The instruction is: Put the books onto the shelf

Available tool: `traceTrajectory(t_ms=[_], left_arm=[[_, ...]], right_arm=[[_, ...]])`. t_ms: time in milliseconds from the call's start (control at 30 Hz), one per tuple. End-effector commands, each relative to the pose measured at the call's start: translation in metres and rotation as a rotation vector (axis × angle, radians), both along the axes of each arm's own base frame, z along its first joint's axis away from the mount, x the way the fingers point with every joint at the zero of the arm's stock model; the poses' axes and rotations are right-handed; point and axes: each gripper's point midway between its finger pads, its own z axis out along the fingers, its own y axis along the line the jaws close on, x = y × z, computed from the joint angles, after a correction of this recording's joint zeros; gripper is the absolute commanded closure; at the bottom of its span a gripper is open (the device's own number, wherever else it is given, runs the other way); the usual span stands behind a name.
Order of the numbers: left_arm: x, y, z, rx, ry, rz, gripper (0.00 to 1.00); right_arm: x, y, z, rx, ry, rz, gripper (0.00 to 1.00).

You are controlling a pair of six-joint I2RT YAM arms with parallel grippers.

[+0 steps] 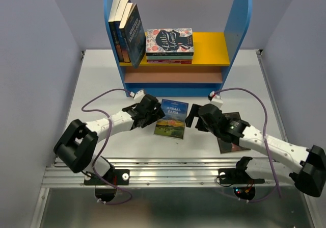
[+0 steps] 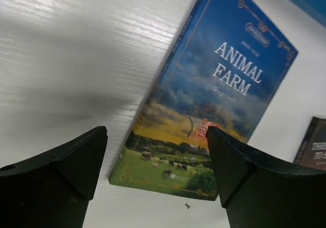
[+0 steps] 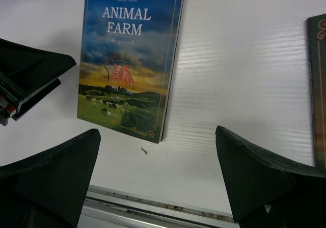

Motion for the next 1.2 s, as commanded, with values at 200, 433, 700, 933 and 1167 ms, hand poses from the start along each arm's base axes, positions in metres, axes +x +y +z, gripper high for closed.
traceTrajectory(t_ms=[200,433,700,933,1167], left_arm=[[-0.002,-0.026,-0.041,-0.017,0.094,-0.143,0.58],[-0.016,-0.025,-0.057,0.005,0.132,-0.13,0.71],[-0.025,-0.03,-0.055,-0.001,0.13,-0.136,0.74],[-0.026,-0.043,-0.05,0.0,0.116,-0.155,0.75],[-0.026,-0.051,-0.046,-0.002,0.115,-0.16,0.75]], right_arm=[[0.043,0.045,-0.033,0.079,0.083,0.087,0.0],[0.055,0.06,-0.073,0.14,0.191,0.105,0.0],[0.051,0.066,-0.084,0.152,0.233,0.119,0.0],[0.046,0.089,-0.033,0.325,0.118,0.246,0.25],[0.045,0.089,-0.015,0.333,0.1,0.26,0.41]])
